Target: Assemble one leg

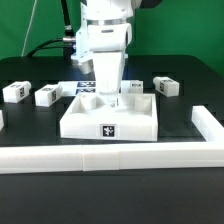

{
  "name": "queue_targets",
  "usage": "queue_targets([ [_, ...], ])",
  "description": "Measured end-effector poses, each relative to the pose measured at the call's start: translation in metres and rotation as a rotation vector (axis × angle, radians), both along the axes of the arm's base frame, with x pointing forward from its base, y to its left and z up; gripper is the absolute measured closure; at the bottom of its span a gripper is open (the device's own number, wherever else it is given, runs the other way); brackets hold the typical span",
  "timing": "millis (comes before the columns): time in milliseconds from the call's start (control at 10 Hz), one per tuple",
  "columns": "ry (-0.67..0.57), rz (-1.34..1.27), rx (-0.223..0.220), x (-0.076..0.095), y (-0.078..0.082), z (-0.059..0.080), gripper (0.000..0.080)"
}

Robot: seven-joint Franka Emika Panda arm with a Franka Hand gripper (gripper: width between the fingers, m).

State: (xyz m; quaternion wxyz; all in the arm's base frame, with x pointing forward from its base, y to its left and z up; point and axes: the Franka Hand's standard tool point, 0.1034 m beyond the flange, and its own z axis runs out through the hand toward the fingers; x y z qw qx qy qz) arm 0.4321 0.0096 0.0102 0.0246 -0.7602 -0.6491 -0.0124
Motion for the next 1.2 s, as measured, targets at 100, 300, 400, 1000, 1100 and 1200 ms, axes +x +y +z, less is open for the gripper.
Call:
queue_targets([
  [100,0.001,-0.004,0.001,0.0014,0.0001,-0.0016,0.0150],
  [300,0.001,-0.017,0.001,0.0022,0.0001,-0.0018,0.0284],
  [400,0.002,-0.017,0.001,0.0020,0.0001,-0.0020,0.0284],
  [1000,0.001,-0.017,0.001,0.0021,0.0001,-0.0021,0.0744],
  [1100,0.001,-0.017,0.001,0.0021,0.0001,-0.0021,0.0744],
  [1200,0.001,-0.017,0.001,0.0021,0.0001,-0.0021,0.0744],
])
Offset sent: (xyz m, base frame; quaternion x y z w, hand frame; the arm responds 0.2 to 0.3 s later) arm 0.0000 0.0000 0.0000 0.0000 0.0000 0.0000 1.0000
